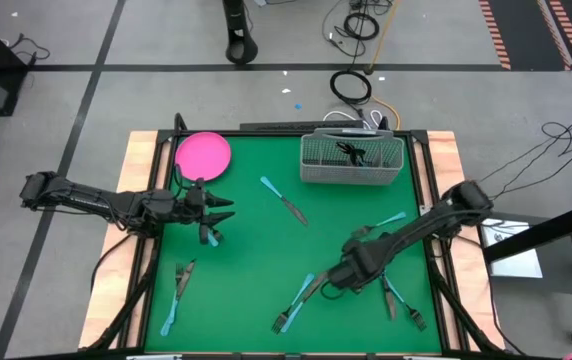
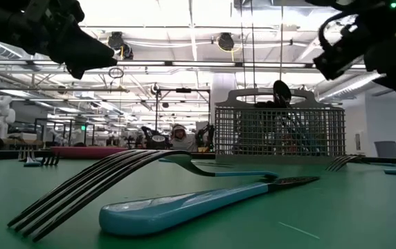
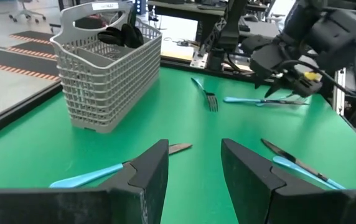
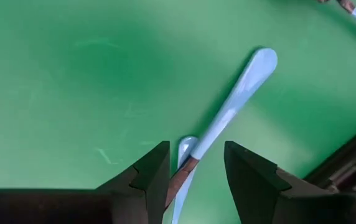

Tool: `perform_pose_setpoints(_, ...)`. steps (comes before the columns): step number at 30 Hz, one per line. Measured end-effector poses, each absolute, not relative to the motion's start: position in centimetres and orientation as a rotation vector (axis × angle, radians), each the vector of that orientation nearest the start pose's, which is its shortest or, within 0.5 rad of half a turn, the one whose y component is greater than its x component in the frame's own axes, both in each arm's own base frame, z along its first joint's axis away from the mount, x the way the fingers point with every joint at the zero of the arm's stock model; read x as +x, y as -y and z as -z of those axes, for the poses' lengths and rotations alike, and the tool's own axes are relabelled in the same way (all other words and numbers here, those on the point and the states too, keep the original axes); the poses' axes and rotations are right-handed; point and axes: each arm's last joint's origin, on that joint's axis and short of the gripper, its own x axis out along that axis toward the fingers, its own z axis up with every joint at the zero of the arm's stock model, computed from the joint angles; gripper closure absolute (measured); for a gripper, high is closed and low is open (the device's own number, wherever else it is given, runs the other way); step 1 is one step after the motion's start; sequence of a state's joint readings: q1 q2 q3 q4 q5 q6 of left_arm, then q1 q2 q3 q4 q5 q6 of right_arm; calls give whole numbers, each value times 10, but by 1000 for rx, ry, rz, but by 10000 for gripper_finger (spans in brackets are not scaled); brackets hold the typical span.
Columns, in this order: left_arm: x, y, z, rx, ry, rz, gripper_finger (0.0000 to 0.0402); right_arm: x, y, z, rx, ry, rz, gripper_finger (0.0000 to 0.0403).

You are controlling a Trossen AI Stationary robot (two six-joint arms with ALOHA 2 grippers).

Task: Sort silverware
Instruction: Put the bottom right black knife into the cutlery rack

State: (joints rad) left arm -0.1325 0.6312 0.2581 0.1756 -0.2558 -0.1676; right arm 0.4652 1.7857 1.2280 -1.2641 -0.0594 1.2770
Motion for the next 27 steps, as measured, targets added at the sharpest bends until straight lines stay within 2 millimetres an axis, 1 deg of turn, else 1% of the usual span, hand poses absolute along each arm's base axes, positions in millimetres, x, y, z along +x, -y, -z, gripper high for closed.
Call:
perform_pose_setpoints(5,150,13,-207,-136,-182,-139,252,228,-117,-191,677,-1576,795,261)
perform_pose_setpoints(8,150,13,-207,-136,-182,-139,252,211,-110,-185,786,-1504,801,261)
perform_pose_setpoints(11,150,13,-207,-136,-182,-139,252,202,-106,-175,881,-1454,778,262)
perform_pose_setpoints(14,150,13,-207,-137,-181,-140,252,197,-104,-165,922,-1442,782,262)
perform_pose_setpoints(18,150,13,-207,-136,-181,-139,252,195,-103,-158,904,-1459,811,262)
perform_pose_setpoints(27,150,13,-207,-132,-182,-139,252,198,-105,-156,907,-1449,794,262)
